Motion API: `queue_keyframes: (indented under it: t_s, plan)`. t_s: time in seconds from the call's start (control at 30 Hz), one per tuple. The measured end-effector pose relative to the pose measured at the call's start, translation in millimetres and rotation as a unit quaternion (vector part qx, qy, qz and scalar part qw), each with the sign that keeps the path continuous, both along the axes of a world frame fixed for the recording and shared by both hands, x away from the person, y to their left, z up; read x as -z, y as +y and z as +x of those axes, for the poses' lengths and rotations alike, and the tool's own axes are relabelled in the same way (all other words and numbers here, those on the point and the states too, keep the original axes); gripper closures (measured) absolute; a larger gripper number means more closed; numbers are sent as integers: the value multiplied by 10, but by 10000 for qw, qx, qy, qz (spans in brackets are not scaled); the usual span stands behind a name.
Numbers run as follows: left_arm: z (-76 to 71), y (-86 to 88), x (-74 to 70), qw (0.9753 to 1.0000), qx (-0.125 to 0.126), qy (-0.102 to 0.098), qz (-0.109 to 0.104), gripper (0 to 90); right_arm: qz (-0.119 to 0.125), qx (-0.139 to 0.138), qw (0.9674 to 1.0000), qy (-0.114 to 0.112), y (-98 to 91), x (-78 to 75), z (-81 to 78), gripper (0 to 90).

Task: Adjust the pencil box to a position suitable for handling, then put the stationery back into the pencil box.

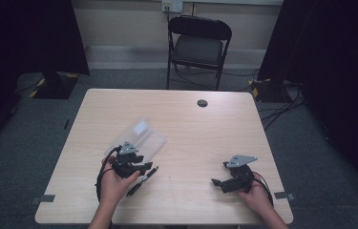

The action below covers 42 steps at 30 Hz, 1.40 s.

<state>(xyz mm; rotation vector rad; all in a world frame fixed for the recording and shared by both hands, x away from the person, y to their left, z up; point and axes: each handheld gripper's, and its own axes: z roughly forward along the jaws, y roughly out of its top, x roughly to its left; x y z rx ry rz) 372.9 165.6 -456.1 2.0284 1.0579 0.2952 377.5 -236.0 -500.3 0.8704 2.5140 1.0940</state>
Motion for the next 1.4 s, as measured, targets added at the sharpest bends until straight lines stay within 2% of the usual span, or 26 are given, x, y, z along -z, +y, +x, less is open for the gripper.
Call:
queue_keyframes:
  t_s: [0.03,0.07,0.2,0.3,0.37,0.43,0.47,0.5,0.67,1.0,1.3,1.4]
  plan:
    - [-8,4,-12,9999,73,-8,82,516,0,0,10000,0,0,0,0,124]
    - [-21,-11,-10,10000,40,-32,22,513,0,-1,10000,-2,0,0,0,124]
    - [-62,-33,-16,9998,123,-52,128,495,-6,10,10000,12,-8,-2,-14,126]
    - [-90,-52,-7,9998,141,-94,-54,488,-1,9,10000,10,-11,-2,-19,126]
    - [-112,-56,-20,9999,122,-97,18,478,-1,10,10000,10,-11,-2,-18,126]
    - [-127,-49,-26,9998,185,-121,-5,477,-1,9,10000,9,-11,-2,-18,126]
    - [-133,-42,-34,9996,248,-110,74,476,0,11,10000,11,-11,-2,-19,126]
    - [-143,-52,-32,9997,188,-136,21,475,0,10,10000,10,-11,-2,-18,126]
    - [-169,-60,-29,9995,253,-162,-42,475,-1,8,10000,9,-11,-1,-18,126]
    - [-238,-41,-15,9994,290,-170,-15,468,-1,8,10000,8,-11,-1,-18,126]
    - [-289,-47,79,9994,331,-120,-23,479,-4,23,10000,23,-11,-3,-21,126]
    - [-309,-47,141,9995,304,-88,81,483,-2,9,10000,10,-11,-2,-18,126]
